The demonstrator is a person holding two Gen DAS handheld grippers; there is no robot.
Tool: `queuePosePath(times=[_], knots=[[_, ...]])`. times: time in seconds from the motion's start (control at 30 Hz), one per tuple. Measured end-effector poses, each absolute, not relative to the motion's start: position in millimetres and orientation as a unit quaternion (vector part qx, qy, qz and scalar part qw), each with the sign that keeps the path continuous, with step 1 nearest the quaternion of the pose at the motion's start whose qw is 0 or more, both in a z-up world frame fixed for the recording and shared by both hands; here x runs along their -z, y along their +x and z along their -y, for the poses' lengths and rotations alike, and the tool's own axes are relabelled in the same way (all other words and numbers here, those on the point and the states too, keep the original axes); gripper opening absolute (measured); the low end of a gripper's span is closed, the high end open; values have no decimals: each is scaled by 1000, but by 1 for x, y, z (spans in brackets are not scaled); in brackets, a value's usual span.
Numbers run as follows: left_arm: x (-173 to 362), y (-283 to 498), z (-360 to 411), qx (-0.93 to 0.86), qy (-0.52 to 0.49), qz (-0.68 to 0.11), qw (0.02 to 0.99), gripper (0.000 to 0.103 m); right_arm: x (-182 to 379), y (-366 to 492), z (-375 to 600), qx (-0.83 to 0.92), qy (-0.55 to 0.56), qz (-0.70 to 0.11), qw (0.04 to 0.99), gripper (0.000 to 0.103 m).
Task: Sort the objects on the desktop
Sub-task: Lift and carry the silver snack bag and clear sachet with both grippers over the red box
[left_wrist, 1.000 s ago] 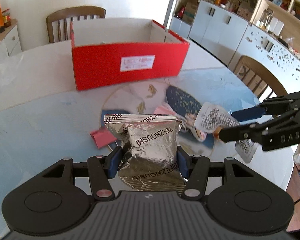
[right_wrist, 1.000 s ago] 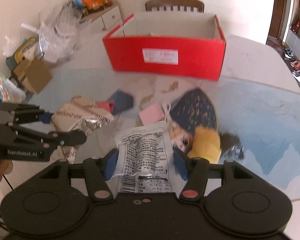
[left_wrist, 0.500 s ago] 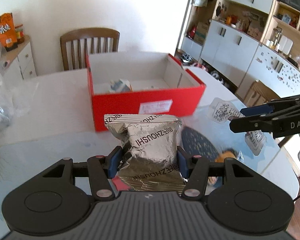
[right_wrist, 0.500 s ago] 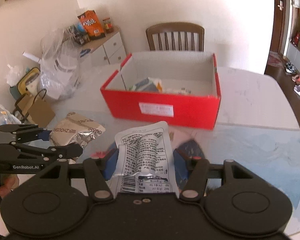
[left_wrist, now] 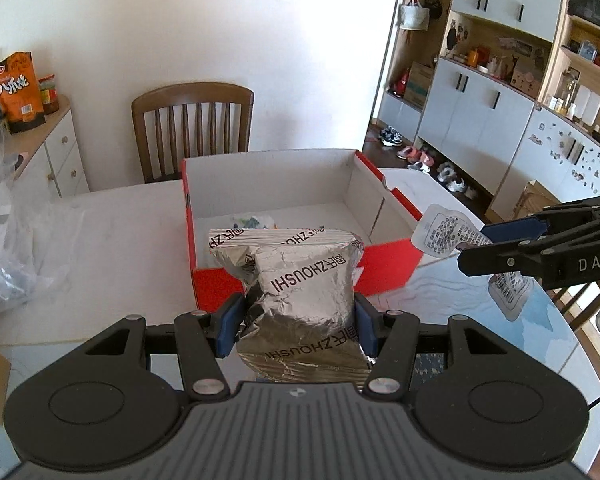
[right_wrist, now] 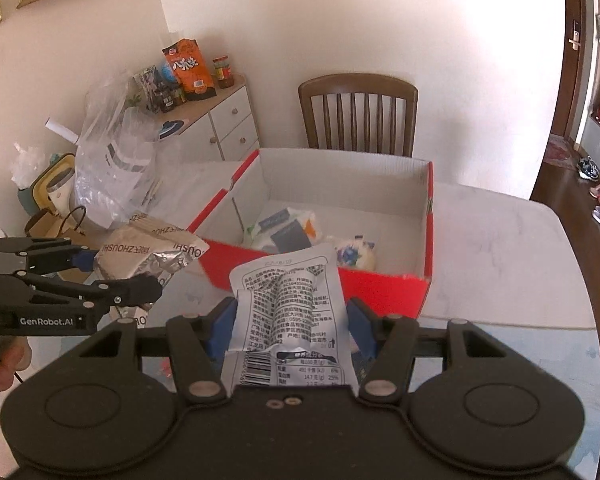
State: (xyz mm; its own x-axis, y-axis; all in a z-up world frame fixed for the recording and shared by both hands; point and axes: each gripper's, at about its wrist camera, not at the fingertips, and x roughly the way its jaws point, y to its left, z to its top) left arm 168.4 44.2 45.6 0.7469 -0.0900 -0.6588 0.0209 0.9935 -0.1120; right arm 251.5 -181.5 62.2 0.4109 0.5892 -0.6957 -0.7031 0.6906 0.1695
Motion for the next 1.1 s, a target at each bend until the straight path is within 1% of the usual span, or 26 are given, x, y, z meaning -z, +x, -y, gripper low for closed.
queuePosePath(times=[0.47, 0.67, 1.1], knots=[[-49, 231, -33, 14, -28, -367, 930, 56, -63, 313, 173, -389, -66, -378, 838, 59], [-48, 260, -33, 8, -10, -380, 925, 56, -59, 333, 161, -390, -73, -376, 837, 59], [-34, 326, -39, -9, -11, -424, 906, 56, -45, 378, 138, -374, -80, -391, 837, 59]])
